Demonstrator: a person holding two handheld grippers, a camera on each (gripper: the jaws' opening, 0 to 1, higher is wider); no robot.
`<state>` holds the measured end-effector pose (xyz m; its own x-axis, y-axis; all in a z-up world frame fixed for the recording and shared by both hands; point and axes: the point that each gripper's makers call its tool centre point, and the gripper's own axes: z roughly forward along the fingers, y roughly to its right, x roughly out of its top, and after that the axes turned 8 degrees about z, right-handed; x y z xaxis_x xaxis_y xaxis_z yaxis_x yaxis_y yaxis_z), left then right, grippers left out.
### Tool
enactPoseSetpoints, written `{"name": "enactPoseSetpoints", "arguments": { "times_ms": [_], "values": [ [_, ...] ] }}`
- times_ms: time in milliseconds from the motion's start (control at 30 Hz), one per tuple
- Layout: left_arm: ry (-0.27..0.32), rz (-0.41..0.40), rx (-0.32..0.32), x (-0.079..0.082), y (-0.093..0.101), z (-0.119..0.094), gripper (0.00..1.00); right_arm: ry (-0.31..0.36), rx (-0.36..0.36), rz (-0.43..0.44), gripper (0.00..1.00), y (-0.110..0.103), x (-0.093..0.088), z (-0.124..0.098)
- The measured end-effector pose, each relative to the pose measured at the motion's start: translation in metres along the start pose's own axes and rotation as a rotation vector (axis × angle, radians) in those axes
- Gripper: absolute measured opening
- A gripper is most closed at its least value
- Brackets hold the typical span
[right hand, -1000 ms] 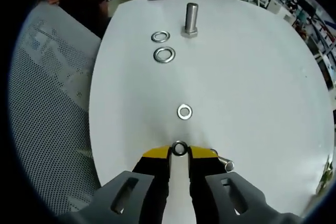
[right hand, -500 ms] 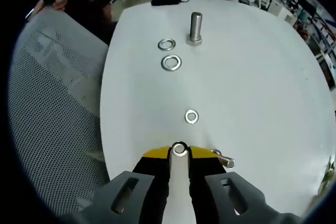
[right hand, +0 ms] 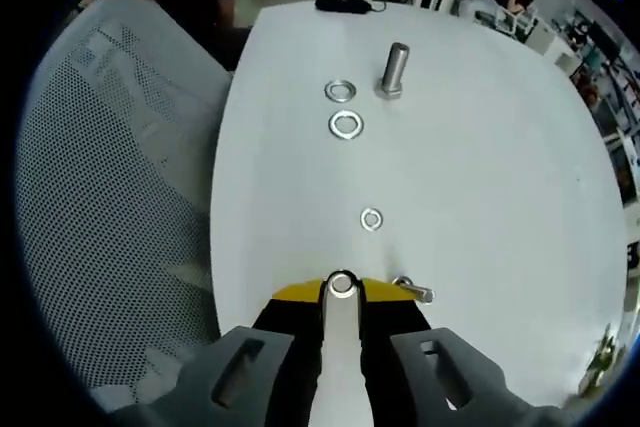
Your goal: Place the washer onto the threaded stud by aligning its center hole with the stud, sliding it down to the base, and recovering from edge contact or off-axis alignment until the washer reaches the visible bottom stop.
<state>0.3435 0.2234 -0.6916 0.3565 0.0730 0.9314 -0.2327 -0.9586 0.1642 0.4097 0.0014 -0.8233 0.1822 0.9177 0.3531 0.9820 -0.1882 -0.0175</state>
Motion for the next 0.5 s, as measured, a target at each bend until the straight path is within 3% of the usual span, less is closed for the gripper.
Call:
{"name": "enactPoseSetpoints", "arguments": {
  "times_ms": [500],
  "values": [
    [-0.005,-0.004,0.003,0.0,0.001,0.0,0.35,0.001,-0.023,-0.021,0.13,0.013,0.001,-0.026]
  ]
}}
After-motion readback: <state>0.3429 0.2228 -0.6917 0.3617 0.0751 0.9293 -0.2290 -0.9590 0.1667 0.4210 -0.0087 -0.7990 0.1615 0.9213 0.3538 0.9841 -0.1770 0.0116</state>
